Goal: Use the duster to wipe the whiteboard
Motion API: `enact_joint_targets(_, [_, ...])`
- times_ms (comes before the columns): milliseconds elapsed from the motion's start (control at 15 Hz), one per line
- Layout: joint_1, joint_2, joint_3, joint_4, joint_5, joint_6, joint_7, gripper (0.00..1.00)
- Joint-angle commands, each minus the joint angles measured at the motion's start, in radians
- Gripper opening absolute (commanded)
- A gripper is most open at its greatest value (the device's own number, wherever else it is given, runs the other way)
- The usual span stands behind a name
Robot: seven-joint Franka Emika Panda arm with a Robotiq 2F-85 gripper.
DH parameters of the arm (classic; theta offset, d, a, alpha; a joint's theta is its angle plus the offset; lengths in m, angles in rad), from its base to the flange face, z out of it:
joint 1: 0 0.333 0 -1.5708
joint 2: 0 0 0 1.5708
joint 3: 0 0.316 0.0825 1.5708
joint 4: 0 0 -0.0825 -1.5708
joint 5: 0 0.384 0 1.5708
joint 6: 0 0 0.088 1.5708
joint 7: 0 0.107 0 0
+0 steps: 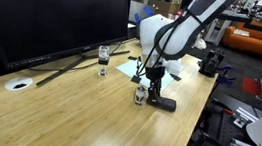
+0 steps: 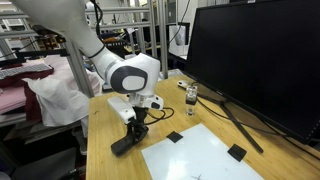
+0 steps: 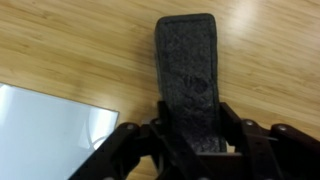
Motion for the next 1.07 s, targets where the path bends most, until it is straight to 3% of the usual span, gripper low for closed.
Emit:
enact_joint_targets(0, [-0.001, -0.017, -0.007, -0.001, -0.019, -0.021, 0.021, 0.27])
enact_joint_targets(467, [-0.068, -0.074, -0.028, -0.019, 0.030, -0.006, -0.028, 0.27])
enact_joint_targets(1000, [-0.134, -0.034, -0.084, 0.075, 0.029, -0.032, -0.035, 0.27])
